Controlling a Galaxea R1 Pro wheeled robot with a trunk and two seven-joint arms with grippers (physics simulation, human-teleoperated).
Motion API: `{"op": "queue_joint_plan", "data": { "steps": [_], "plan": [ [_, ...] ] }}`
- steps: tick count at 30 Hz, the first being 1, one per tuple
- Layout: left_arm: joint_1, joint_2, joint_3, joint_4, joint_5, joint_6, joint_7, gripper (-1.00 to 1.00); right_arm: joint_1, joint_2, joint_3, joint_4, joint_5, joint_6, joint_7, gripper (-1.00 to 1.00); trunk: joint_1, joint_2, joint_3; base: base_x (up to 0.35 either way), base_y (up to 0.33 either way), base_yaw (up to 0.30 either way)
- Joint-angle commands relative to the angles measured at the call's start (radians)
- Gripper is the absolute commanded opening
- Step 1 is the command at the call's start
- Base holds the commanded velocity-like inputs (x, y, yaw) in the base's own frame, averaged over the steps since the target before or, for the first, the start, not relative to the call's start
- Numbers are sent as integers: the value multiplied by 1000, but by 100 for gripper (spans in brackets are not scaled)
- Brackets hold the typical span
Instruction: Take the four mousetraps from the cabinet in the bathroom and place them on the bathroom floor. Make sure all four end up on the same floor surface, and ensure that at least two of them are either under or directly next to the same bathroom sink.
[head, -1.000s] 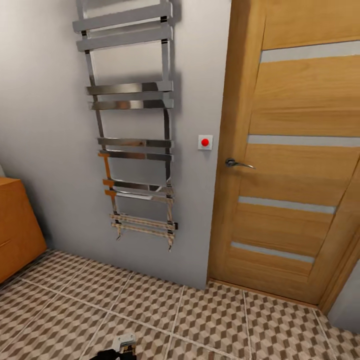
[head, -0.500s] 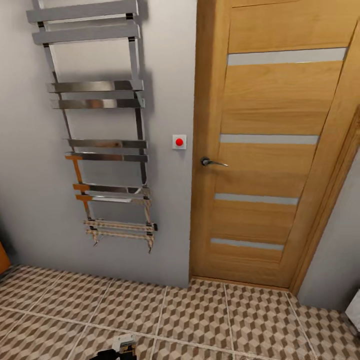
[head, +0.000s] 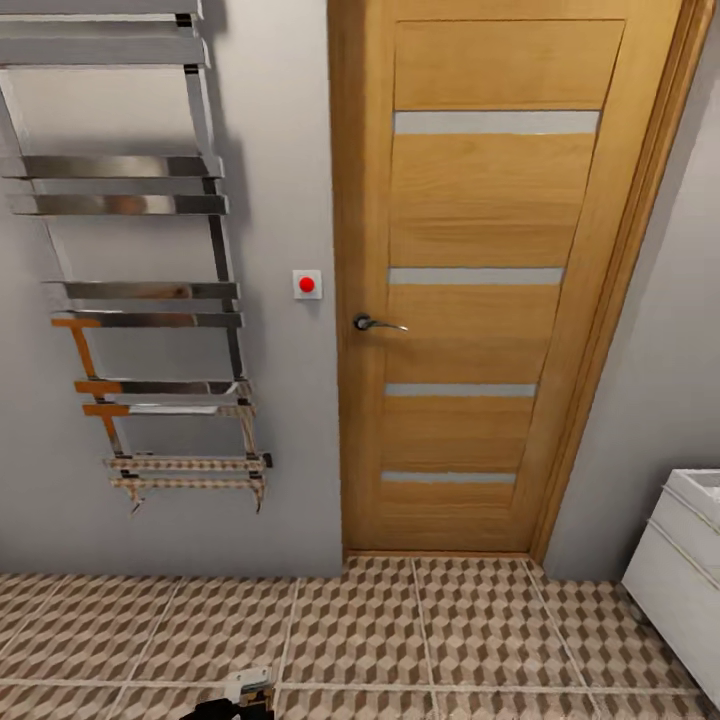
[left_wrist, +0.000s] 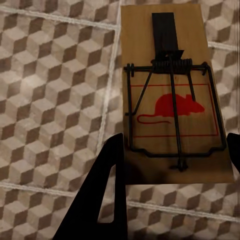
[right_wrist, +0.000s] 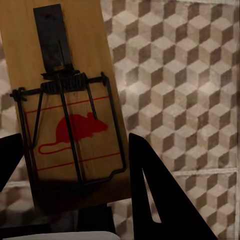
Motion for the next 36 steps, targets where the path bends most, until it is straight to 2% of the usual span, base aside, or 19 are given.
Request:
{"op": "queue_joint_plan", "data": {
  "steps": [1, 36],
  "plan": [
    [-1, 0, 0, -1, 7, 3, 5, -100, -1, 0, 9, 1, -11, 2, -1, -100, 0, -1, -1, 0, 0, -290],
    [0, -3, 0, -1, 8, 2, 5, -100, -1, 0, 9, 2, -11, 2, -1, -100, 0, -1, -1, 0, 0, -290]
  ]
}}
